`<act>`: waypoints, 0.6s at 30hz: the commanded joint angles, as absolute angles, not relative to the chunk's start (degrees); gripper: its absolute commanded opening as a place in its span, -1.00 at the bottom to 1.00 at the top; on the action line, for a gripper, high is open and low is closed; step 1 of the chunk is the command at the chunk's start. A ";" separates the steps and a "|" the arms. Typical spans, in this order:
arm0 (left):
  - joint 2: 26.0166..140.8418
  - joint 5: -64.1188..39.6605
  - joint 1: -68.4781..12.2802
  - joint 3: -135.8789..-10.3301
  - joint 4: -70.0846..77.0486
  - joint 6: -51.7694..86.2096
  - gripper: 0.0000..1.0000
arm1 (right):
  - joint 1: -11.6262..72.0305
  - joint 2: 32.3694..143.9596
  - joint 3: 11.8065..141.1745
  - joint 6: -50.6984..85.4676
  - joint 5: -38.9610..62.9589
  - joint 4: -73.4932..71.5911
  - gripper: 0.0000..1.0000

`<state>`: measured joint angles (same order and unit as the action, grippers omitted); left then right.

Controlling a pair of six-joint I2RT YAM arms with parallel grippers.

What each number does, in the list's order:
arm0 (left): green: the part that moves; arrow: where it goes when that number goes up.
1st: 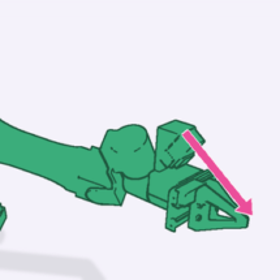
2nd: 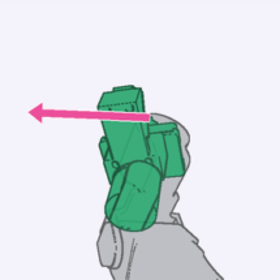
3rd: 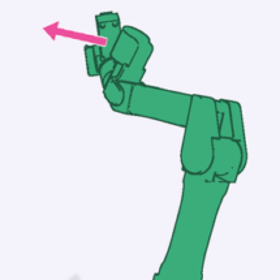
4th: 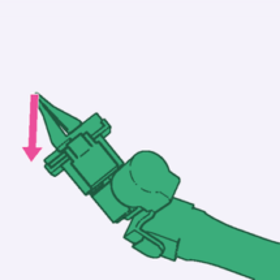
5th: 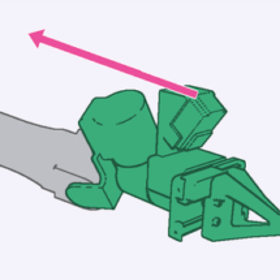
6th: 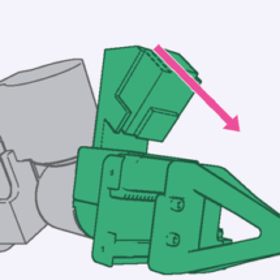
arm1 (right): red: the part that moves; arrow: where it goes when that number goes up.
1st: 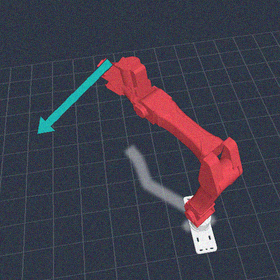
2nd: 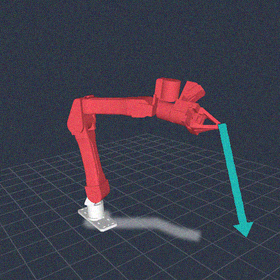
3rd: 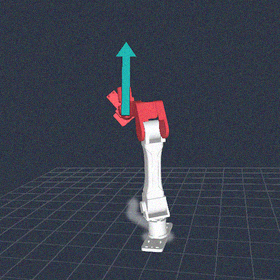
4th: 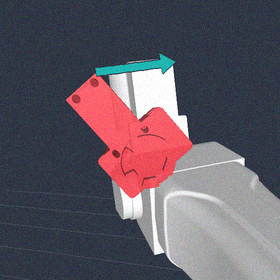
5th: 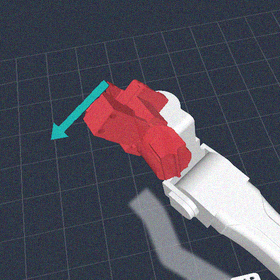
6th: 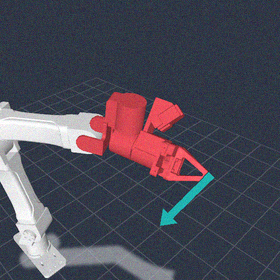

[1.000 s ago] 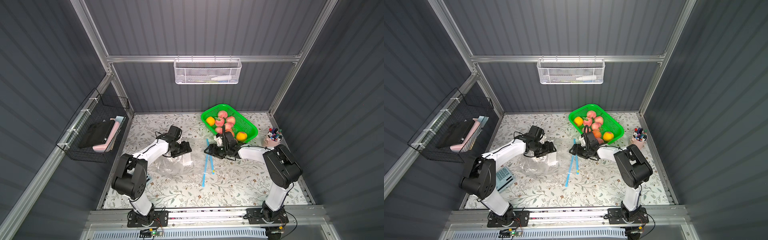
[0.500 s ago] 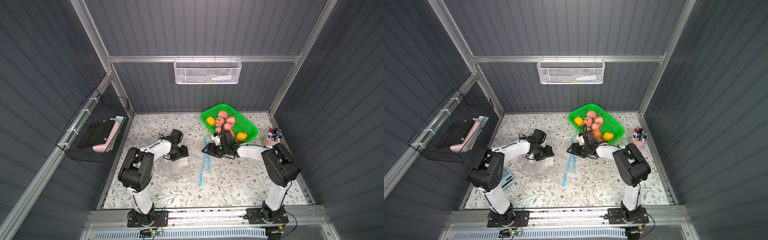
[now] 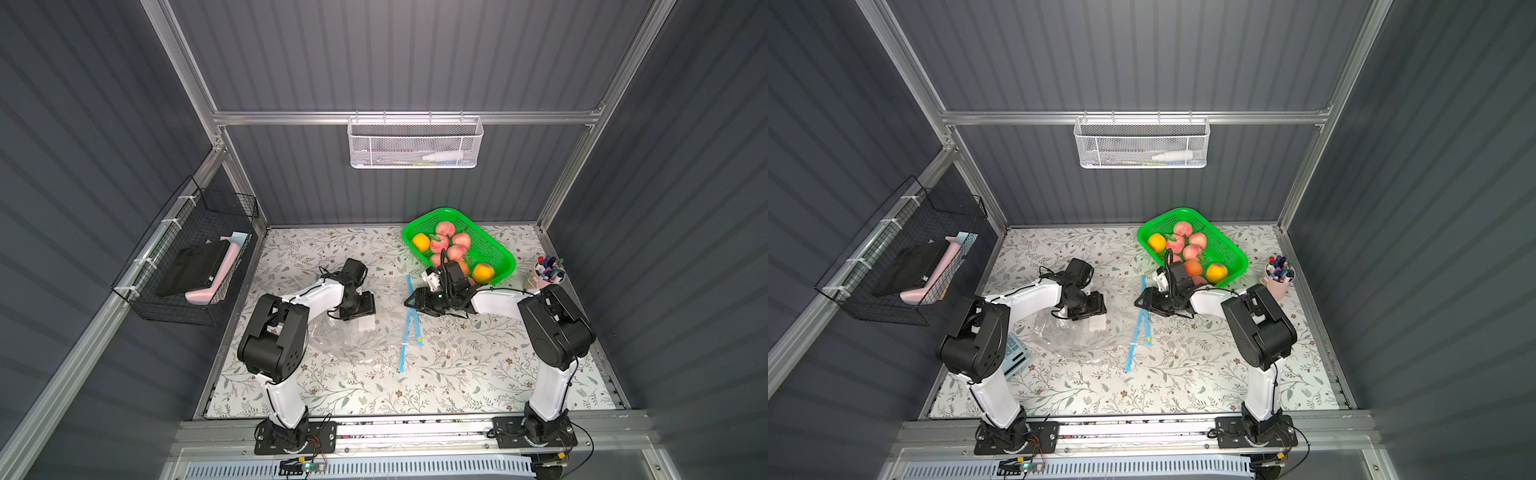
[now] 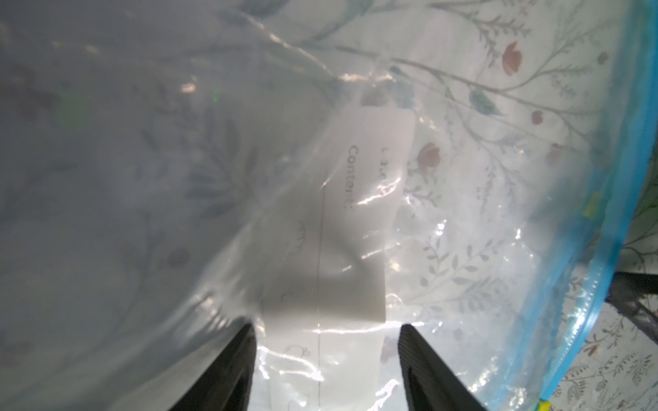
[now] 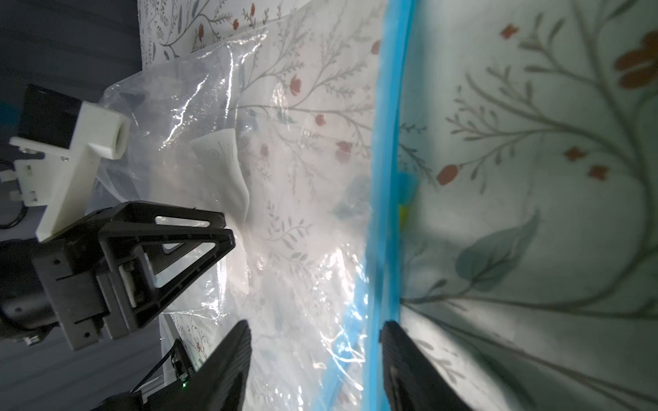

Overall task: Place the peach in a zip-top bag and seal the zipper
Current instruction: Open the zipper food storage bag.

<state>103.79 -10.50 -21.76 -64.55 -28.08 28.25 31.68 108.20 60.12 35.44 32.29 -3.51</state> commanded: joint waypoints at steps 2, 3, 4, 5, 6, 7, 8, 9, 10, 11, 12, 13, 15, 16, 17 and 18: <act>106.94 -8.79 -21.80 -63.81 -31.46 26.80 0.28 | 32.03 109.41 62.18 35.92 35.45 -5.09 0.14; 107.05 -8.86 -21.80 -63.76 -31.46 26.60 0.27 | 32.03 109.71 62.37 36.04 35.90 -5.26 0.12; 107.25 -8.82 -21.82 -63.81 -31.55 26.45 0.26 | 32.14 109.93 62.63 36.19 36.26 -5.49 0.11; 107.35 -8.85 -21.80 -63.81 -31.55 26.37 0.25 | 32.16 110.09 62.83 36.34 36.40 -5.61 0.09; 107.46 -8.82 -21.81 -63.76 -31.55 26.27 0.24 | 32.17 110.36 63.16 36.47 36.67 -5.78 0.07; 107.57 -8.83 -21.80 -63.79 -31.55 26.15 0.23 | 32.16 110.66 63.44 36.56 36.87 -5.78 0.07; 107.67 -8.79 -21.82 -63.81 -31.55 26.04 0.22 | 32.17 110.87 63.78 36.61 36.83 -5.88 0.07; 107.84 -8.79 -21.80 -63.69 -31.55 25.87 0.22 | 32.19 111.15 64.15 36.65 36.75 -5.84 0.07; 107.99 -8.84 -21.83 -63.72 -31.55 25.79 0.21 | 32.24 111.50 64.56 36.73 36.55 -5.80 0.07; 108.08 -8.80 -21.80 -63.68 -31.55 25.67 0.21 | 32.27 111.87 64.84 36.74 36.35 -5.72 0.07; 108.26 -8.83 -21.82 -63.66 -31.55 25.58 0.21 | 32.34 112.24 65.39 36.74 35.76 -5.43 0.07; 108.41 -8.86 -21.80 -63.56 -31.55 25.49 0.20 | 32.36 112.68 65.84 36.65 35.22 -5.20 0.07; 108.71 -8.73 -21.80 -63.62 -31.46 25.17 0.20 | 32.50 113.82 67.21 36.41 34.36 -4.56 0.07; 108.86 -8.71 -21.80 -63.63 -31.47 25.12 0.19 | 32.51 114.49 67.95 36.03 34.11 -4.12 0.06; 108.98 -8.67 -21.83 -63.62 -31.53 24.89 0.19 | 32.46 115.29 69.08 35.45 33.56 -3.12 0.06; 109.07 -8.54 -21.82 -63.72 -31.60 24.76 0.19 | 32.50 115.94 70.34 34.73 32.61 -1.99 0.06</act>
<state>104.77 -10.04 -21.76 -65.47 -28.36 26.15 31.99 114.37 67.22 35.64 34.50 -4.16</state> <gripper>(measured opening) 0.597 0.530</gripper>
